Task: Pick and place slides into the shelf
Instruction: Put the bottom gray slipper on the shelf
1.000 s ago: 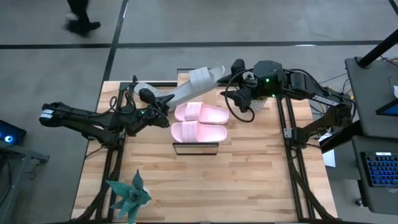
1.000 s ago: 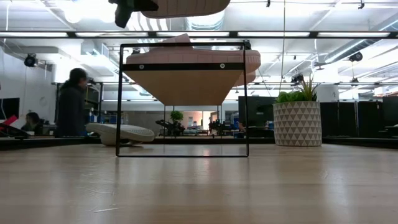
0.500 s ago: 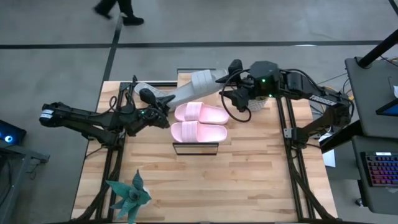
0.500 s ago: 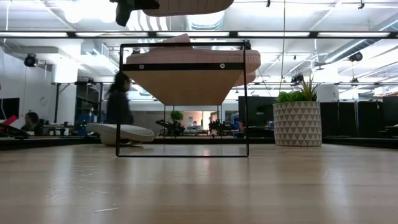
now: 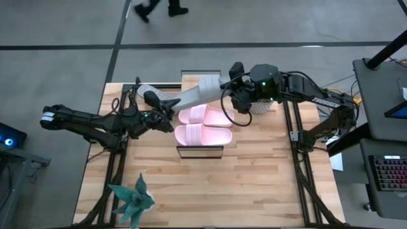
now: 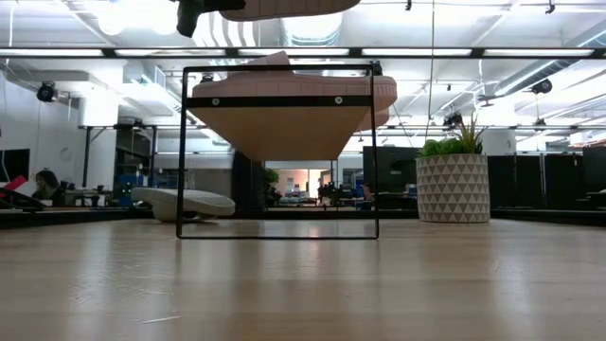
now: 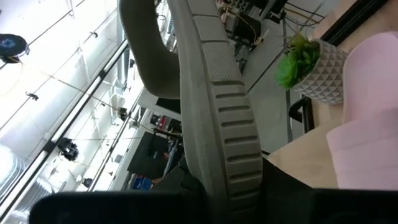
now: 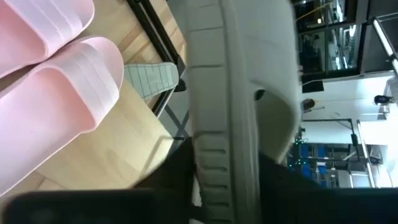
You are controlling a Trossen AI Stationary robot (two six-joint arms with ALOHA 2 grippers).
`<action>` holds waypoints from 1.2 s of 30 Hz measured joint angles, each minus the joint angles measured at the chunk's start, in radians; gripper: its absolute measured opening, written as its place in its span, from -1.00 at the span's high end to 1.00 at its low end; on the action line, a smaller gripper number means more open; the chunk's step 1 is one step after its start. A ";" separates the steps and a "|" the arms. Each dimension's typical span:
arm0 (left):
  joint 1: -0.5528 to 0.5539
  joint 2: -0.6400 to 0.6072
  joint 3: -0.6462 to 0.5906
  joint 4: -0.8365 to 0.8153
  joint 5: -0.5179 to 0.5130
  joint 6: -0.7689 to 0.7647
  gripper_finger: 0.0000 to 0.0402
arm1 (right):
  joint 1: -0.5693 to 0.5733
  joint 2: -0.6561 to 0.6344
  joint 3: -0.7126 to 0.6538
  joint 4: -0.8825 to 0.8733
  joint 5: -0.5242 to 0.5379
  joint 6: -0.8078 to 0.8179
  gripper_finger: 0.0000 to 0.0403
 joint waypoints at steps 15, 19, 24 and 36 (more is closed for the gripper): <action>0.001 -0.039 0.001 0.051 0.015 -0.175 0.31 | -0.022 -0.009 -0.065 0.102 0.000 -0.027 0.88; 0.000 -0.081 0.002 0.018 0.018 -0.271 0.11 | -0.058 -0.010 -0.073 0.119 0.044 -0.020 0.88; 0.000 -0.142 0.001 -0.068 0.035 -0.376 -0.08 | -0.114 -0.013 -0.115 0.147 0.061 0.009 0.89; 0.001 -0.193 -0.011 -0.098 0.063 -0.449 -0.12 | -0.208 -0.055 -0.460 0.476 0.019 -0.119 0.90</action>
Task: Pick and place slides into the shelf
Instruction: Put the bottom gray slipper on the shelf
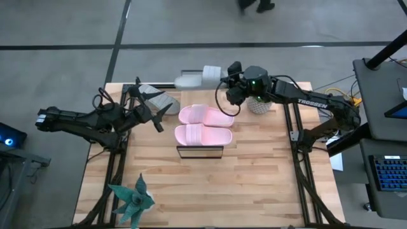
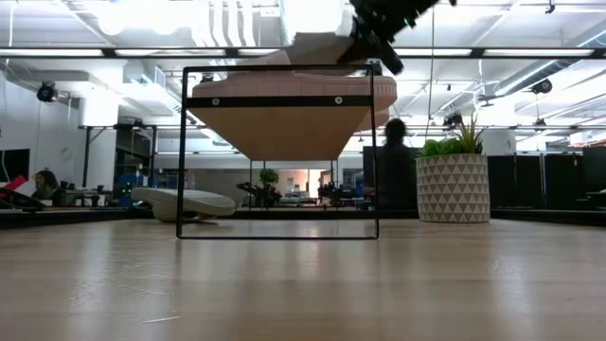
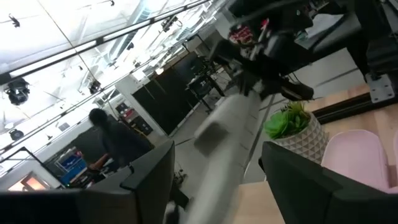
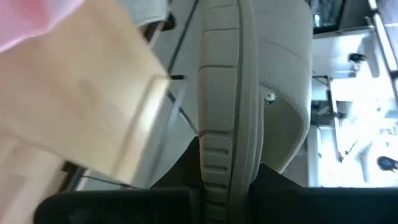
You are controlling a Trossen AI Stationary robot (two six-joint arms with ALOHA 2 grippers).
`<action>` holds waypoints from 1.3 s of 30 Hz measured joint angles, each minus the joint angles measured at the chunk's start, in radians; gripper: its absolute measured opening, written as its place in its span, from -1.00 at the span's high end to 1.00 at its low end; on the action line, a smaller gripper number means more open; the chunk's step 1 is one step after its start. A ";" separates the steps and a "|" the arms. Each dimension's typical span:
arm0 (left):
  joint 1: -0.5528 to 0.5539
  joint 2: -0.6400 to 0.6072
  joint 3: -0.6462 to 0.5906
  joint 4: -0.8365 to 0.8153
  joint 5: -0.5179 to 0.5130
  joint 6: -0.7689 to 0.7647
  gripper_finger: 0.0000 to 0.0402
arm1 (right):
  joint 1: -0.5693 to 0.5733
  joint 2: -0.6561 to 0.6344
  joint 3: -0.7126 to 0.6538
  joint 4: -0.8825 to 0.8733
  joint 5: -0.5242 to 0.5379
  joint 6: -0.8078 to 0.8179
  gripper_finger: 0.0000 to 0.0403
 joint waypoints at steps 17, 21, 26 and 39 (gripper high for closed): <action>0.000 0.012 -0.002 -0.008 -0.002 0.002 -0.13 | -0.128 -0.140 -0.463 0.447 -0.301 -0.048 0.90; 0.000 0.026 -0.002 -0.008 -0.002 0.003 -0.13 | -0.136 -0.105 -0.498 0.552 -0.260 -0.060 0.90; 0.000 0.040 -0.002 -0.008 -0.002 0.003 -0.13 | -0.147 -0.051 -0.500 0.586 -0.252 -0.060 0.90; 0.000 0.047 -0.002 -0.008 -0.003 0.004 -0.13 | -0.162 0.022 -0.500 0.532 -0.226 -0.083 0.90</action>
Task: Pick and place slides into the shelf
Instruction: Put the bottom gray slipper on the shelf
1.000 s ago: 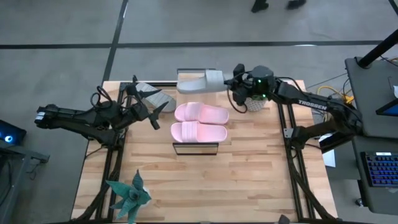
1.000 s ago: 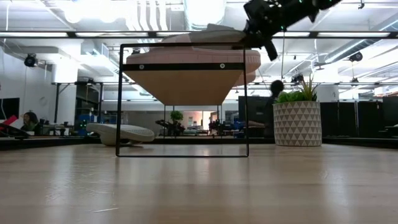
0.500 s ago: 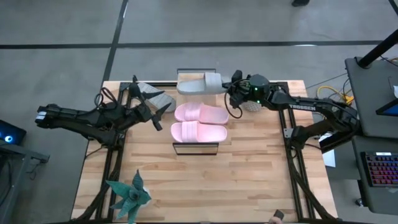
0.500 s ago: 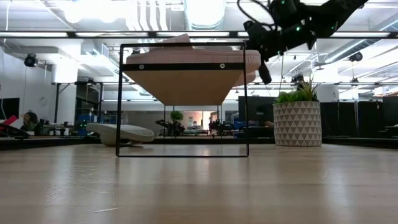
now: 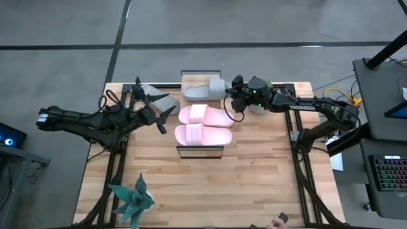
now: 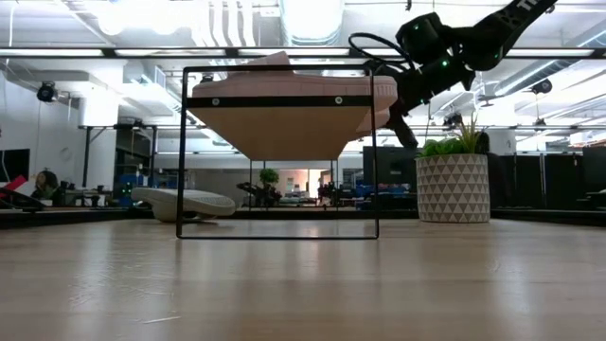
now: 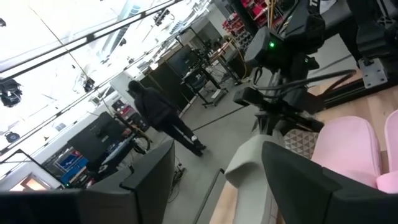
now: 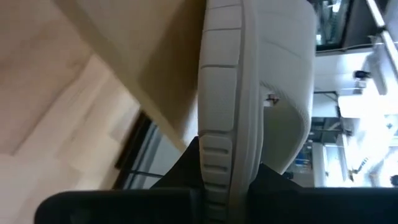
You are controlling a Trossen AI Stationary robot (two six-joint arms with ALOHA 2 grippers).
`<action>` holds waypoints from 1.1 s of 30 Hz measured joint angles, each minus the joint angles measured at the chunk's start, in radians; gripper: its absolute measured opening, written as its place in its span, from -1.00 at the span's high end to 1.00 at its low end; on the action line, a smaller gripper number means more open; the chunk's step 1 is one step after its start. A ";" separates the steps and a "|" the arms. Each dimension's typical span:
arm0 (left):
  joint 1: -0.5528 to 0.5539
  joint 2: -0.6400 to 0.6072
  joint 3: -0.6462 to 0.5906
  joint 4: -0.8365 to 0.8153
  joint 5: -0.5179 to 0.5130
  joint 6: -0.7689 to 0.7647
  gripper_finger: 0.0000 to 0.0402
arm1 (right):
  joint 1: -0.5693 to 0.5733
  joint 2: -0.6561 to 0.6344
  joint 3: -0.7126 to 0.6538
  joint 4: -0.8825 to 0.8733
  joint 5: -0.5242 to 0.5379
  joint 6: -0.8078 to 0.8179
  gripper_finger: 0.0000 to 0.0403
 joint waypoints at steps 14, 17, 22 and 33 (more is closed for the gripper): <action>0.000 0.005 0.000 0.001 0.000 0.025 -0.13 | 0.001 -0.003 0.003 -0.113 -0.059 0.077 0.90; 0.000 0.005 0.000 0.000 0.000 0.025 -0.13 | 0.001 -0.003 0.003 -0.122 -0.061 0.094 0.89; 0.000 0.009 0.000 0.001 0.000 0.025 -0.13 | 0.003 0.000 0.014 -0.110 -0.062 0.261 0.70; 0.000 0.009 0.002 0.000 0.000 0.026 -0.13 | 0.017 0.004 0.138 -0.380 -0.069 0.466 0.35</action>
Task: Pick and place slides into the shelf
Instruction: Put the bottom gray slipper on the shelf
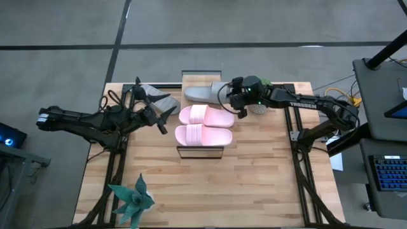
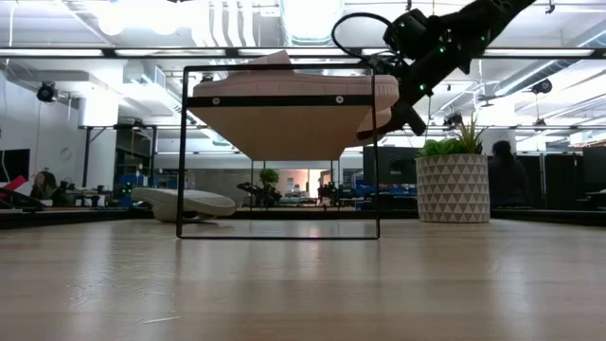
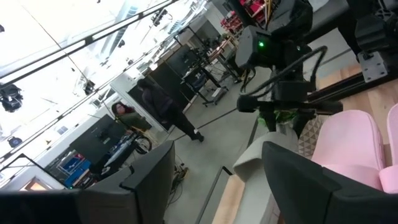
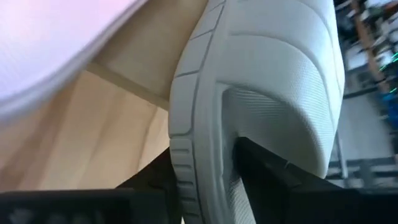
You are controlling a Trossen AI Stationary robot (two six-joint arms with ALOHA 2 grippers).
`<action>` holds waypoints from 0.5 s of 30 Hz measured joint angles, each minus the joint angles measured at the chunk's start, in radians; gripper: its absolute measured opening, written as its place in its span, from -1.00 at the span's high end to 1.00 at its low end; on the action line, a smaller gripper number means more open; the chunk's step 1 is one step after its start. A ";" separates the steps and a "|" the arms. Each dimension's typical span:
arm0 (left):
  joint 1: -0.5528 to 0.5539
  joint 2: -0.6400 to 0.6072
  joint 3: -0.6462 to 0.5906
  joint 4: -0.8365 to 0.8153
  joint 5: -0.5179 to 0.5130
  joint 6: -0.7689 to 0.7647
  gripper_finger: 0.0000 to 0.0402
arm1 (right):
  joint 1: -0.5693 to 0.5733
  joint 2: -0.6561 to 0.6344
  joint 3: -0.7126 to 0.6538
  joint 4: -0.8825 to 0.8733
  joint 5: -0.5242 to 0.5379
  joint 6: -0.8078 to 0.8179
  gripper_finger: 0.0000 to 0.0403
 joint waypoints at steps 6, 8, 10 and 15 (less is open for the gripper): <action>0.000 0.000 0.000 0.000 0.000 0.000 -0.13 | 0.002 0.001 0.111 -0.192 0.001 0.108 0.21; 0.000 0.000 0.000 -0.002 0.000 0.000 -0.13 | 0.002 0.001 0.149 -0.251 -0.003 0.122 0.17; 0.000 0.000 0.000 -0.002 0.000 0.000 -0.13 | 0.002 0.001 0.177 -0.282 -0.046 0.136 0.12; 0.000 0.000 0.000 -0.006 0.000 0.000 -0.13 | 0.005 0.001 0.235 -0.371 -0.101 0.154 -0.01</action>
